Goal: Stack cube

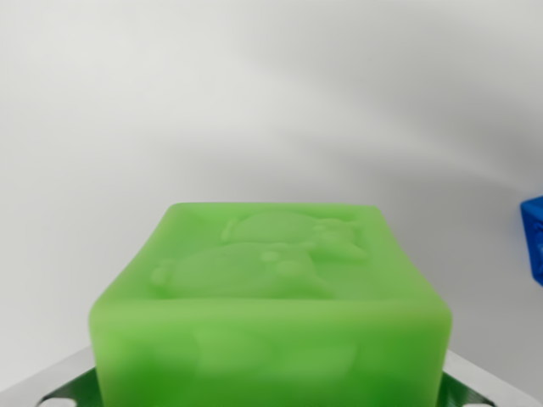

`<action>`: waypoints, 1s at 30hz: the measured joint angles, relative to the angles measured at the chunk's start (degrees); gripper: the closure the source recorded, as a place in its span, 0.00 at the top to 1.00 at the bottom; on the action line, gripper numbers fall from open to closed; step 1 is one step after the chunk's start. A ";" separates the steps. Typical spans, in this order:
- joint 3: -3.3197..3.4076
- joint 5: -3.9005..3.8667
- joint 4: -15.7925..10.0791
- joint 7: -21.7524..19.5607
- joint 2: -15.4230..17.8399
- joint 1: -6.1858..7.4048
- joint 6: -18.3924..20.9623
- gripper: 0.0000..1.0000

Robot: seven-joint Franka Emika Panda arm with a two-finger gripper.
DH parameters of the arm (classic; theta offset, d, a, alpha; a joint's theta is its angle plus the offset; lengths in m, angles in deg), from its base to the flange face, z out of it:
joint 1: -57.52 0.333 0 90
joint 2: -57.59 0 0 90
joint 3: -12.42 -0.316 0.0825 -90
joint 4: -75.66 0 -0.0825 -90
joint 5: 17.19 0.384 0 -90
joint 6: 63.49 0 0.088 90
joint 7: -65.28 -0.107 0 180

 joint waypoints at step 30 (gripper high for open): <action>0.23 0.04 3.87 12.86 -1.35 -5.69 2.53 0.00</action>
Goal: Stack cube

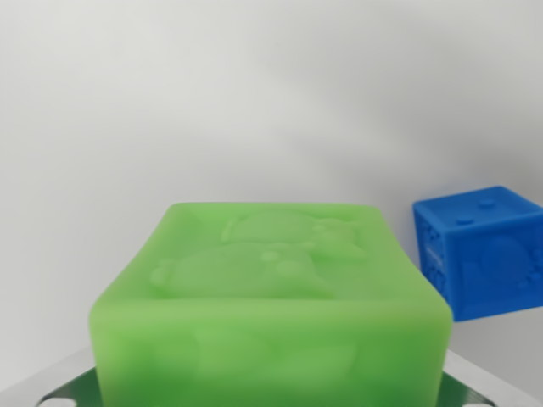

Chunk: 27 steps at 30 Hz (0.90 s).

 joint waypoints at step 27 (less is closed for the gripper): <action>0.11 0.01 4.51 10.89 -1.97 -4.77 2.54 0.00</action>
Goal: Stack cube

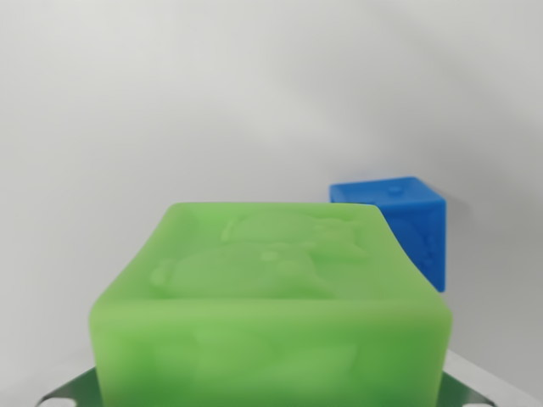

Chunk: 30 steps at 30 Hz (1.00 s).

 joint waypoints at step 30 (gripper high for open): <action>0.08 0.00 5.91 11.12 -2.81 -4.66 3.09 0.00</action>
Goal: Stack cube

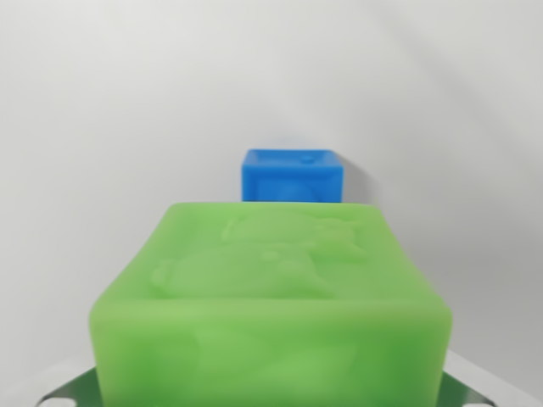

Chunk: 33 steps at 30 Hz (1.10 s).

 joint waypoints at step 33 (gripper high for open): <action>0.00 -0.03 1.55 3.04 -8.43 -1.33 -6.41 0.00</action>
